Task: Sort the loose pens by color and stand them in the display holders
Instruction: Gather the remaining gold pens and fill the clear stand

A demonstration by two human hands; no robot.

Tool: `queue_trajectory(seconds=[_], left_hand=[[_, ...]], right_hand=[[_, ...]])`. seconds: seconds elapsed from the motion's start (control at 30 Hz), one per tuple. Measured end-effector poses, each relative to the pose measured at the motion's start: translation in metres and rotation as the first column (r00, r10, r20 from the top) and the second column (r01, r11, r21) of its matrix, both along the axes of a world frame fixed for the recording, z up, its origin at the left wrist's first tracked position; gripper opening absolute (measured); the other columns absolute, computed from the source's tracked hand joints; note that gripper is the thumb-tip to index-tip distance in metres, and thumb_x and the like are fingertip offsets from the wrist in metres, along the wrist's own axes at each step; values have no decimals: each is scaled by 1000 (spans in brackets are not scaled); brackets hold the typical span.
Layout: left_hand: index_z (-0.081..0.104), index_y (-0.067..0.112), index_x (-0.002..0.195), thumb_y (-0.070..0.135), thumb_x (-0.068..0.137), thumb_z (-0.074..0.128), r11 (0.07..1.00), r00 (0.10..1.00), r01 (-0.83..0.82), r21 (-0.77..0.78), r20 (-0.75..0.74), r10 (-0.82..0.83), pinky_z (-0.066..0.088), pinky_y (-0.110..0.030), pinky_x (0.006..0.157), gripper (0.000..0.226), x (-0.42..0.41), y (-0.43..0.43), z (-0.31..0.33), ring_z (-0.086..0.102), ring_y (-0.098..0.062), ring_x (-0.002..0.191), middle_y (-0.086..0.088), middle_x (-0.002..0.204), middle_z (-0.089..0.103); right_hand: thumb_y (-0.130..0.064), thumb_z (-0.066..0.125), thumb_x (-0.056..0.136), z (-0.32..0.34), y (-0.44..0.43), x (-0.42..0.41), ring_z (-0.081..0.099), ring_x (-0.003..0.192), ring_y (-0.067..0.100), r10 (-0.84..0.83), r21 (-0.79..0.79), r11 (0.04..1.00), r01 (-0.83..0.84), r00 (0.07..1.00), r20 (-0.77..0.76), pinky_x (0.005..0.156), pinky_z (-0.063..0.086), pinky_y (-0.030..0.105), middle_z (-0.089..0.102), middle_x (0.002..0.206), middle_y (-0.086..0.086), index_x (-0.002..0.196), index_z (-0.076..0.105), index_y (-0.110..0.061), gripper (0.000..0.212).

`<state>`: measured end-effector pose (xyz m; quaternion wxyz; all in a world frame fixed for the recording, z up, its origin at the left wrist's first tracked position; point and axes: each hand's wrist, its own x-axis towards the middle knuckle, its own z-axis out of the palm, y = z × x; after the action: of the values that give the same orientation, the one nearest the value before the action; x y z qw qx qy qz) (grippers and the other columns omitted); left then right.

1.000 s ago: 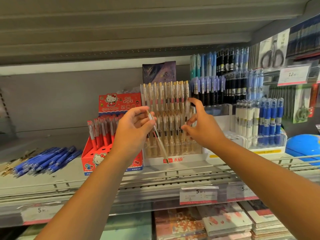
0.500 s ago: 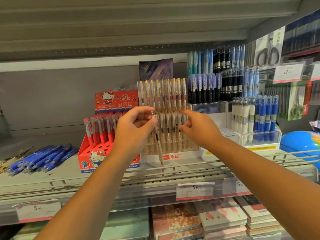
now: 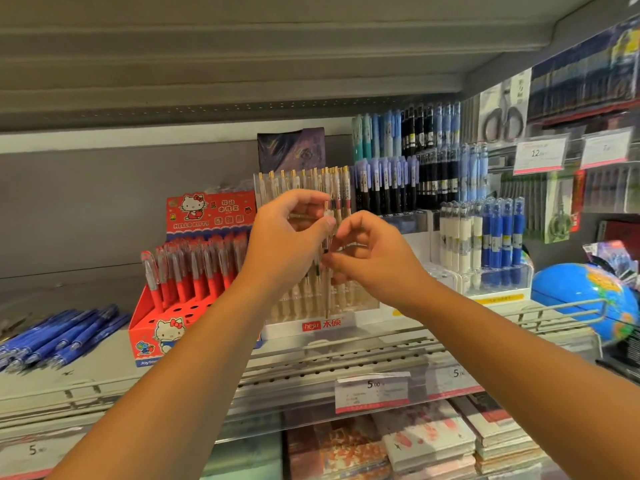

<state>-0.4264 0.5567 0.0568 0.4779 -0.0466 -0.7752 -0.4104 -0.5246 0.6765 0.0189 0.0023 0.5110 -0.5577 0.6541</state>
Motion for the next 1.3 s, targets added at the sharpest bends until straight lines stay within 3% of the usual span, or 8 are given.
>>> queue_trajectory(seconds=[0.1,0.2,0.3,0.4,0.67,0.83,1.07,1.3], left_hand=[[67,27,106,15,88,73,997,1000,11,-71,24,-9,52,-13,76,23,-9,3,1,64,0,86,9,95,69],[61,28,122,26,88,71,936,985,-139,-323,57,166,48,-17,87,35,-18,-5,3,58,-2,100,11,111,63],[47,31,138,44,86,69,714,896,-285,-640,87,436,41,-38,103,58,-27,-19,3,49,-12,123,8,136,54],[36,35,146,60,81,67,522,777,-317,-792,98,622,35,-52,107,76,-35,-29,-3,43,-20,135,8,148,45],[32,34,149,58,77,74,433,735,-309,-847,76,673,36,-53,110,87,-47,-44,-22,46,-24,135,5,149,46],[33,32,149,58,79,71,395,738,-327,-858,29,674,35,-52,109,84,-49,-46,-25,45,-25,135,4,150,45],[31,30,150,56,80,71,392,746,-347,-852,2,665,31,-52,110,84,-51,-48,-29,43,-27,135,2,151,44],[28,28,151,53,83,69,398,748,-323,-859,27,664,25,-52,113,83,-50,-45,-28,39,-26,139,1,153,40]], right_hand=[[2,74,81,3,6,-12,67,72,34,-86,2,996,86,996,4,61,61,40,64,90,10,99,54,-17,33],[-4,73,83,3,11,-25,68,69,23,-214,40,976,216,976,-38,65,61,43,64,88,5,113,48,-30,47],[-11,73,86,1,13,-40,69,72,12,-368,63,923,379,920,-134,70,62,40,62,93,1,133,36,-42,68],[-15,70,88,-1,9,-49,65,74,3,-463,45,875,482,860,-213,71,61,38,60,92,-5,137,36,-41,65],[-13,68,90,-5,-9,-58,63,79,1,-530,-78,848,525,831,-170,71,60,33,59,86,-15,136,42,-36,58],[-15,70,89,-15,-17,-59,62,76,-4,-523,36,835,549,813,-256,60,46,8,59,86,-14,132,42,-36,55],[-14,73,85,-21,-18,-54,64,70,9,-487,227,787,574,803,-342,65,56,31,62,82,-7,124,41,-35,55],[-13,72,87,-23,-12,-51,63,73,6,-483,268,781,565,817,-314,64,51,22,62,84,-9,130,42,-32,56]])
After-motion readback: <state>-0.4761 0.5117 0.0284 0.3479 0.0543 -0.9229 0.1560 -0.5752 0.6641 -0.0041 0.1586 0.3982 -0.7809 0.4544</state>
